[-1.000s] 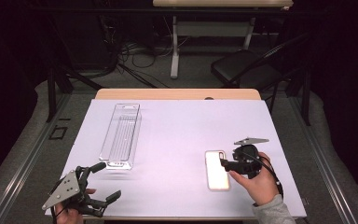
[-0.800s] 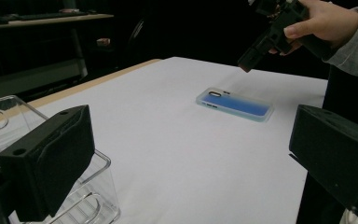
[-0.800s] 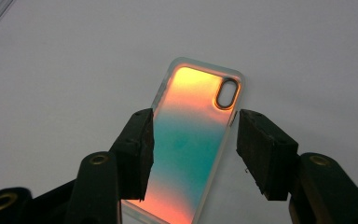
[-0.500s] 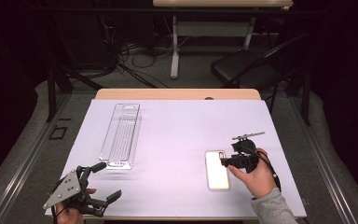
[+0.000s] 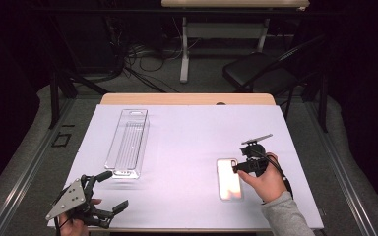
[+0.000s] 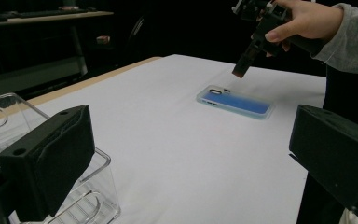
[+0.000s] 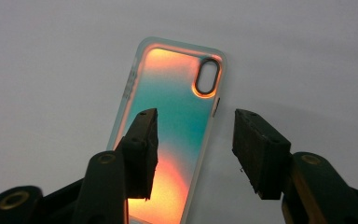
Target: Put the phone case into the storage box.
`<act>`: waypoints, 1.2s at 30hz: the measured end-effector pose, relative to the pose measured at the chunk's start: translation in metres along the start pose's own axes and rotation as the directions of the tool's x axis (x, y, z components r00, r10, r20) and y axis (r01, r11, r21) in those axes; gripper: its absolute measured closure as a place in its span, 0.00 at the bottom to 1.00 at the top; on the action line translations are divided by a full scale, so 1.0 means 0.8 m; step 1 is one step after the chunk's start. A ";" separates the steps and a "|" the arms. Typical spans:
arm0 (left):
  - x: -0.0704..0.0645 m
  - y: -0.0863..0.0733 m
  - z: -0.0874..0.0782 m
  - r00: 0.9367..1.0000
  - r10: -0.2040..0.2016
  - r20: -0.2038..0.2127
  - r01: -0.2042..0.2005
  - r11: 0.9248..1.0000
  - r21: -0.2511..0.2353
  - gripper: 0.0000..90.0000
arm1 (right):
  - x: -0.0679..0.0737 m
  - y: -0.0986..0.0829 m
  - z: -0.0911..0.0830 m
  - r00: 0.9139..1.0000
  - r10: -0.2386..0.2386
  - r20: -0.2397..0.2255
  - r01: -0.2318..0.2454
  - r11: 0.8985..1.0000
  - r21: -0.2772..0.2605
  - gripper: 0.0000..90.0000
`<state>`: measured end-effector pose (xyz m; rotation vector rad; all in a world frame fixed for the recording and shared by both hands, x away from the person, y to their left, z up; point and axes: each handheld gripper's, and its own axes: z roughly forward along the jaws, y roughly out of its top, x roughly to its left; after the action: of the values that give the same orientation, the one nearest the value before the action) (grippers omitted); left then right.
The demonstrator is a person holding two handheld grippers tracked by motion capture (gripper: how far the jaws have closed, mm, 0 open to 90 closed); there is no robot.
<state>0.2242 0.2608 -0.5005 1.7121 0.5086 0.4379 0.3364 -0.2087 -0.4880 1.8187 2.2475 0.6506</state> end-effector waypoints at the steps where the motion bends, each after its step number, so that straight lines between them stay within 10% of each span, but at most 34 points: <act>1: 0.000 0.000 0.000 1.000 0.000 0.000 0.000 1.000 0.000 0.00 | 0.000 0.001 0.002 1.000 0.001 0.003 -0.001 1.000 0.008 0.57; 17: 0.000 0.000 0.000 1.000 0.004 -0.001 -0.004 1.000 0.008 0.00 | 0.001 0.007 0.031 0.997 0.011 0.074 -0.024 0.982 0.186 0.70; 36: 0.000 -0.001 0.002 1.000 0.002 0.002 -0.002 1.000 0.008 0.00 | 0.001 0.005 0.049 0.997 0.027 0.077 -0.044 0.973 0.226 0.83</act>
<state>0.2247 0.2598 -0.5018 1.7204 0.5079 0.4355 0.3556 -0.1988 -0.5210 1.9534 2.3280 0.3349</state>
